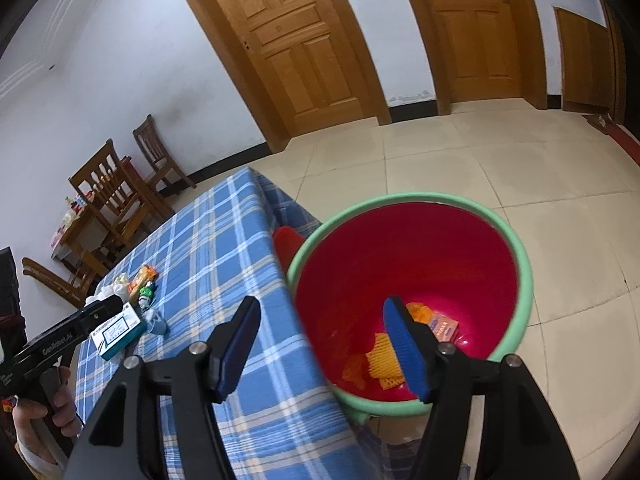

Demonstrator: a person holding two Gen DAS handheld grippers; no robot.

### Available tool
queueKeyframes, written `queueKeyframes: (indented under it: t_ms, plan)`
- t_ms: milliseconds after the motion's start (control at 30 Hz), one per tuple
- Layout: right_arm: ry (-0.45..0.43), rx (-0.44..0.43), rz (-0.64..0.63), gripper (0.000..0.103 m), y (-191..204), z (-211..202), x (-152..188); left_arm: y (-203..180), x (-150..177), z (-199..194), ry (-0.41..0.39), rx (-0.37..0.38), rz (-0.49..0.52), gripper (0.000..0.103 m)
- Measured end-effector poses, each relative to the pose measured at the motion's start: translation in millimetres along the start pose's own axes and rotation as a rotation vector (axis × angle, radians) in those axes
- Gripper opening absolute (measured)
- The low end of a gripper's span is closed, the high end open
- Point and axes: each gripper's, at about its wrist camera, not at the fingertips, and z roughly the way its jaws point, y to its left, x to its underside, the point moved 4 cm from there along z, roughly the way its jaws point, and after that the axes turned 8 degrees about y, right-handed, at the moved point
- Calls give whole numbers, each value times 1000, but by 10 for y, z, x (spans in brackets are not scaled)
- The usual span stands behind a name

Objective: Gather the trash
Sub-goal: 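Move both tools back toward the white medicine box on the table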

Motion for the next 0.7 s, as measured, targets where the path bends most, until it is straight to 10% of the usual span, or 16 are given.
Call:
queueKeyframes:
  t_ms: [700]
  plan:
    - [67,-31,-95,67,576,262,42,748,201,336,110,-109,-11,73]
